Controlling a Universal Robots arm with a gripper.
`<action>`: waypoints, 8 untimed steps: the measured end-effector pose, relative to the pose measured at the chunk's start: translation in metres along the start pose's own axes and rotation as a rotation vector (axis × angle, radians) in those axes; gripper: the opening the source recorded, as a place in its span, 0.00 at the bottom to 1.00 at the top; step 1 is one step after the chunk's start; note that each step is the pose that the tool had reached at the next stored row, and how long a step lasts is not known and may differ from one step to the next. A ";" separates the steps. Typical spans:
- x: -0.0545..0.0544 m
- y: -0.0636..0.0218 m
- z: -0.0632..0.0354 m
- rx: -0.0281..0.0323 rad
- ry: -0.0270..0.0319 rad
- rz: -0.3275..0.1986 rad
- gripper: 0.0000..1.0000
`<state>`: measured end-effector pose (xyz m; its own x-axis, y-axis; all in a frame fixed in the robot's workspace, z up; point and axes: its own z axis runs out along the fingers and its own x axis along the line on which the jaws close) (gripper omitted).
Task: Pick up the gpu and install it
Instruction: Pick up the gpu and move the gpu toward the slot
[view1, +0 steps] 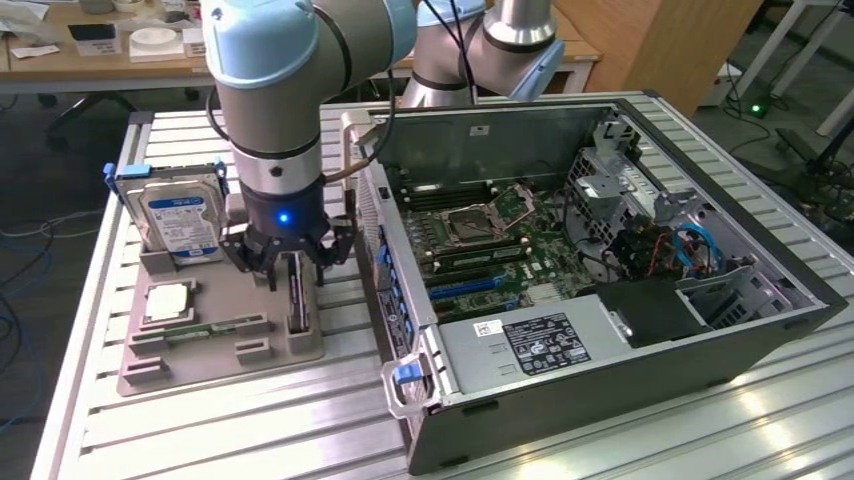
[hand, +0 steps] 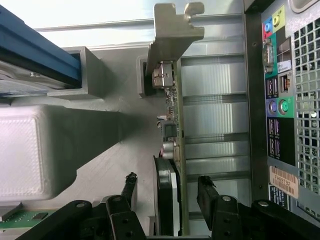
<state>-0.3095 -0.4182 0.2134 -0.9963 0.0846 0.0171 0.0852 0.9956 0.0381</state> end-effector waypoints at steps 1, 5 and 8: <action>0.000 0.0000 0.0000 0.0001 0.0001 0.000 0.60; 0.000 -0.0001 0.0001 0.0001 0.0001 0.000 0.59; 0.000 -0.0001 0.0001 0.0002 0.0002 0.000 0.52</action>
<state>-0.3096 -0.4183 0.2133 -0.9963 0.0846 0.0172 0.0852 0.9956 0.0380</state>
